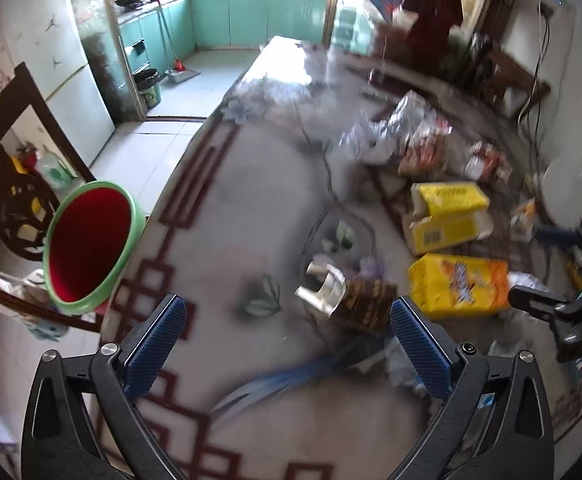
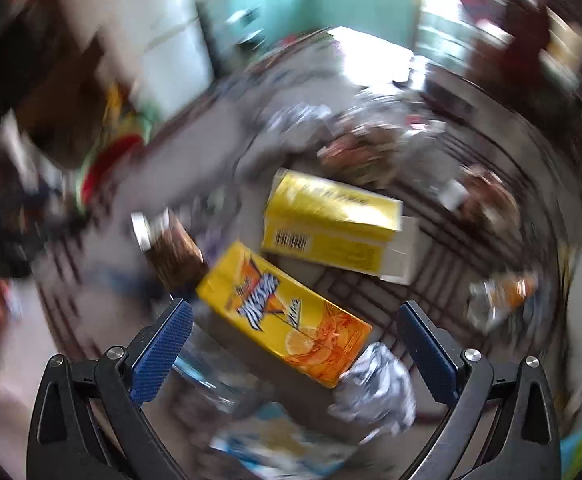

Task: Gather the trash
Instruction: 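Grasp the brown cigarette pack with the left tool while the right tool grasps the yellow iced-tea carton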

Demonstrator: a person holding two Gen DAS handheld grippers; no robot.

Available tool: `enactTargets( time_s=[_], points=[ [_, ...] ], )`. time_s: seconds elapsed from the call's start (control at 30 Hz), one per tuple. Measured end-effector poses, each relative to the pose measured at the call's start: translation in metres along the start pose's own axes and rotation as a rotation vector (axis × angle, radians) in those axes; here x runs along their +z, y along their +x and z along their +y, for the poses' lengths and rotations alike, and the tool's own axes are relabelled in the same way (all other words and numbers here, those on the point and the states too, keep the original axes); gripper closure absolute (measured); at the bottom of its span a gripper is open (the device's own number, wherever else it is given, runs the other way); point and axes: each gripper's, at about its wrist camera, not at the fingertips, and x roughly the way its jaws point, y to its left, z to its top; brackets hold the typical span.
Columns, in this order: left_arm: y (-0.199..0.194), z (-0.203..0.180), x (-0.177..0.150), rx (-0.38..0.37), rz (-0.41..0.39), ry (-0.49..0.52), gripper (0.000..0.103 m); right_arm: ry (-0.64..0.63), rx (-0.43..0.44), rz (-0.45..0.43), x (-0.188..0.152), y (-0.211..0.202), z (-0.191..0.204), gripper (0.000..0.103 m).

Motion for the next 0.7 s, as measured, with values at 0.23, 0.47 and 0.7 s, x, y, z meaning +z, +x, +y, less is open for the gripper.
enactTargets(
  time_s=[0.23,0.47,0.7],
  points=[
    [0.017,-0.005,0.006,0.028,0.085,0.015,0.0,-0.245,0.043,0.173,0.003,0.059,0.011,0.008],
    [0.036,0.0,0.006,-0.025,0.148,-0.067,0.002,-0.281,0.064,0.209,0.002,0.082,0.013,0.035],
    [0.068,-0.004,0.008,-0.097,0.257,-0.211,0.005,-0.156,0.095,0.087,0.007,0.062,0.002,0.041]
  ],
)
